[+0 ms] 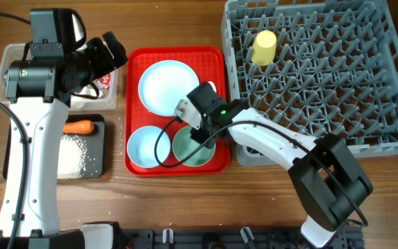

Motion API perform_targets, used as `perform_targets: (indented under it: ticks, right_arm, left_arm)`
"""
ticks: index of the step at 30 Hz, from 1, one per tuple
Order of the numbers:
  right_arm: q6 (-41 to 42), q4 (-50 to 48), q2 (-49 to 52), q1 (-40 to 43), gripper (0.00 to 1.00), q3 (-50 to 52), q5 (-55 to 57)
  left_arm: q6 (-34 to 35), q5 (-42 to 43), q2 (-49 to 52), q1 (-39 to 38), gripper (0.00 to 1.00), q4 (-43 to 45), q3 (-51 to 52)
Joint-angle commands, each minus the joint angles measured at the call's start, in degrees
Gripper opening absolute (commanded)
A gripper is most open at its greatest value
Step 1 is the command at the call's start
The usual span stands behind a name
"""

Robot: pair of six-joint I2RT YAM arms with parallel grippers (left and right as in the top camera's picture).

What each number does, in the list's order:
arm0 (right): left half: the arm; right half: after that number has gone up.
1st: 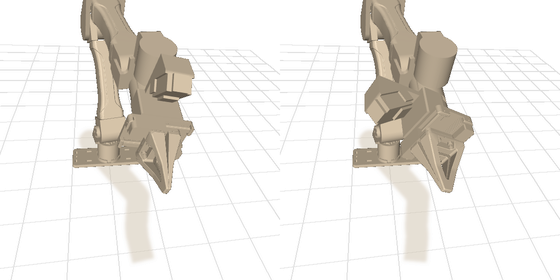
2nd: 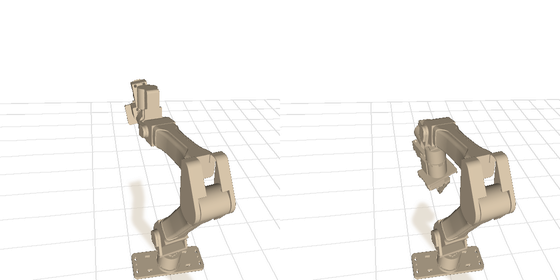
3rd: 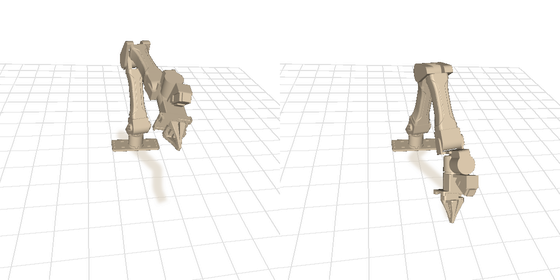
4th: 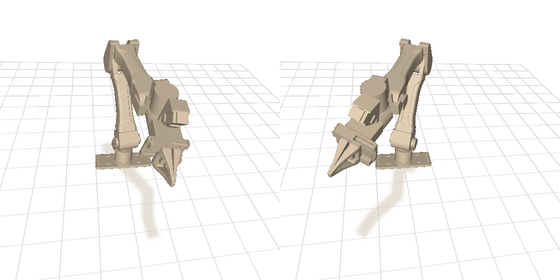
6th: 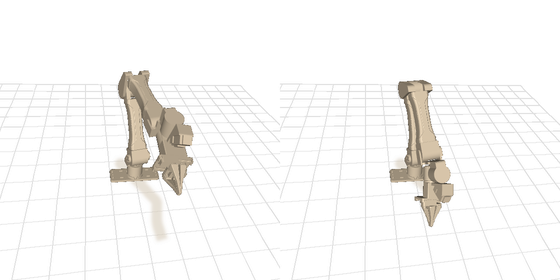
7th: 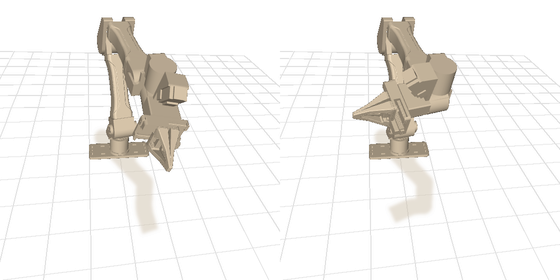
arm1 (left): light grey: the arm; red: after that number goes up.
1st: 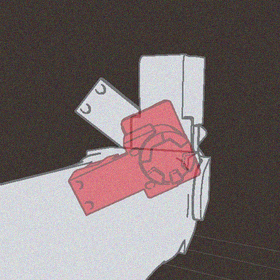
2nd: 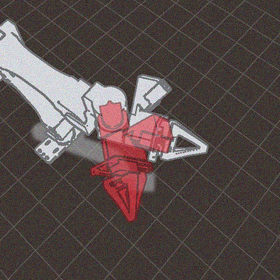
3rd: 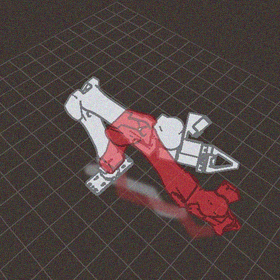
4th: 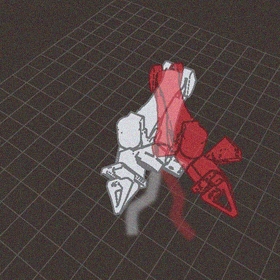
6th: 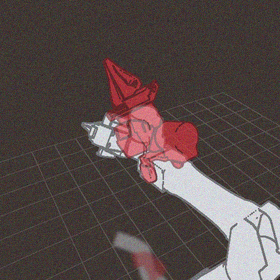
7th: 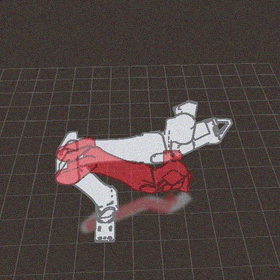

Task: Sort waste into correct bins and load items into the dishwasher rack
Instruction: 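Reach right gripper to green bowl on red tray and grasp rim, then lift green bowl and carry it right into the rack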

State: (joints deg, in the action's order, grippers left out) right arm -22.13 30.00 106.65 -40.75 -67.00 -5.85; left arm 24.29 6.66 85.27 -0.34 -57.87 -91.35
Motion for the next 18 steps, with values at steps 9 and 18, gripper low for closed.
perform_targets:
  ticks: [9, 18]
  right_arm:
    - [-0.2, -0.98, -0.24, -0.22, 0.04, -2.64, 1.62]
    - [-0.13, -1.7, -12.55, -0.09, 0.04, -4.0, 17.38]
  left_arm:
    - [-0.94, -0.74, 0.0, 0.28, 1.0, 0.13, -0.15]
    - [-0.94, -0.74, 0.0, 0.28, 1.0, 0.13, -0.15]
